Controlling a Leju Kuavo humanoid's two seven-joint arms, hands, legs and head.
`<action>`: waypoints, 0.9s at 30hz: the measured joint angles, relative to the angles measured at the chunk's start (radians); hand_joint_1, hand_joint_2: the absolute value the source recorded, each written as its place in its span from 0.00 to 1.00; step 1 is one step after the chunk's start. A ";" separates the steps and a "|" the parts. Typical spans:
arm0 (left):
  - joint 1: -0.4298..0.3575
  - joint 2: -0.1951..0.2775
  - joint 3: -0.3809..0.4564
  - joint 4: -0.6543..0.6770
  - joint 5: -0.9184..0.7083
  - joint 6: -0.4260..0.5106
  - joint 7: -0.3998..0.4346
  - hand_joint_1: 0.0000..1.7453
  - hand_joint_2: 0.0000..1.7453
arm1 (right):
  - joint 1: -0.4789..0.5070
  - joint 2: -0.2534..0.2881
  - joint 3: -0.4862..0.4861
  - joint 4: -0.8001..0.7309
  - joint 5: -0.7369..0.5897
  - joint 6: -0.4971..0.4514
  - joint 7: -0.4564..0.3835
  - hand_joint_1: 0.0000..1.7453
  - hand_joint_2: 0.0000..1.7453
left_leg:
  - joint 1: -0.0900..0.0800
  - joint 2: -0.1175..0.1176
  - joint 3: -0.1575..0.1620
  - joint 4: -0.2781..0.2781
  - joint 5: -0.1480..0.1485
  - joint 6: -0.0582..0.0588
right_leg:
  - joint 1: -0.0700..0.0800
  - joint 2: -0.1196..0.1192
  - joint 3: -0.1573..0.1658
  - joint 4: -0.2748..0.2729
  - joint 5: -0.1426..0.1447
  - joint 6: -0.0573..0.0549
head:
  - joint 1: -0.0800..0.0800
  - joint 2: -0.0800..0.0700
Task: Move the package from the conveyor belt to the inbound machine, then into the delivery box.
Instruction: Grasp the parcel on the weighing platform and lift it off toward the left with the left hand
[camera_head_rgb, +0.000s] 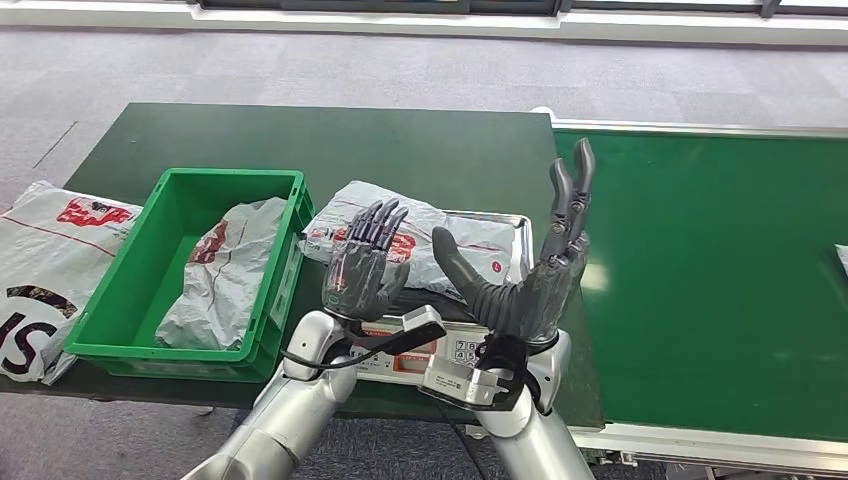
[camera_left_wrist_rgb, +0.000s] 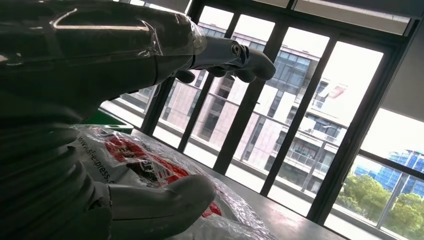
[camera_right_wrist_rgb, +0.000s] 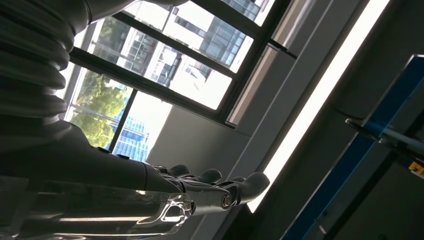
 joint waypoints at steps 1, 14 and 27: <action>-0.008 -0.003 0.006 0.011 -0.014 0.000 0.008 0.00 1.00 | 0.000 0.001 0.000 -0.001 0.000 0.000 0.000 0.00 1.00 | 0.000 0.000 0.000 0.000 0.000 0.000 | 0.000 0.000 0.000 0.000 0.000 0.000 | 0.000 0.000; -0.117 -0.024 0.013 0.244 -0.274 -0.131 0.175 0.00 1.00 | 0.018 0.000 0.000 -0.025 -0.011 0.000 0.000 0.00 1.00 | 0.000 0.000 0.000 0.000 0.000 0.000 | 0.000 0.000 0.000 0.000 0.000 0.000 | 0.000 0.000; -0.214 -0.053 0.008 0.394 -0.264 -0.436 0.141 0.00 1.00 | 0.023 -0.008 -0.001 -0.033 -0.014 0.000 0.001 0.00 1.00 | 0.000 -0.004 0.007 0.000 -0.001 0.001 | -0.001 -0.005 0.010 0.000 -0.002 0.001 | 0.000 0.000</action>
